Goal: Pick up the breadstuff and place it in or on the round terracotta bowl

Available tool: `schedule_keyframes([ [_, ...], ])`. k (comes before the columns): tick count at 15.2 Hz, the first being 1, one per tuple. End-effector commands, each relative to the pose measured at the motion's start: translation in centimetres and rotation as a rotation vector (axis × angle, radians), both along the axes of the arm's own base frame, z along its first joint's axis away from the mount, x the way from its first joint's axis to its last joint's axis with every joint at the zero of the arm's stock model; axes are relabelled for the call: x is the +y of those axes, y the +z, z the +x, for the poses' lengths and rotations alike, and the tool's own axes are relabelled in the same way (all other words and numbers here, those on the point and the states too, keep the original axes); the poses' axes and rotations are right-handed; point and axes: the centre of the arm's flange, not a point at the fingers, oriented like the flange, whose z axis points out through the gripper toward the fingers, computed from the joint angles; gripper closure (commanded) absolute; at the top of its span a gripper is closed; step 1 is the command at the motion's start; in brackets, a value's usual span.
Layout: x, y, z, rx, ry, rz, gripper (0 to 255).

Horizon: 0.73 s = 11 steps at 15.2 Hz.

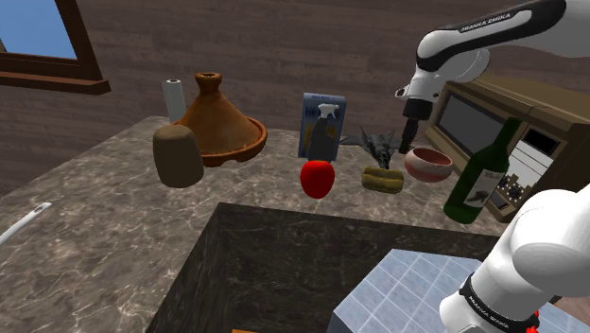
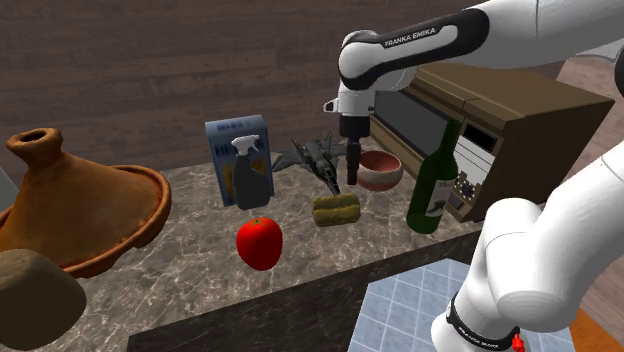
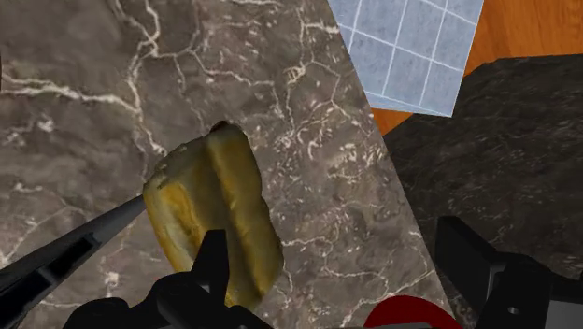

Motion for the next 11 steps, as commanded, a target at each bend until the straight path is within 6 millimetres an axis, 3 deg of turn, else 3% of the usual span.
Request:
schedule_keyframes([
  [1,-2.0,-2.2,1.3,-0.004,0.027,0.037,0],
  [7,-6.8,-8.6,5.7,-0.011,0.099,0.149,0],
  [11,-5.8,-10.5,5.3,-0.012,0.099,0.149,0],
])
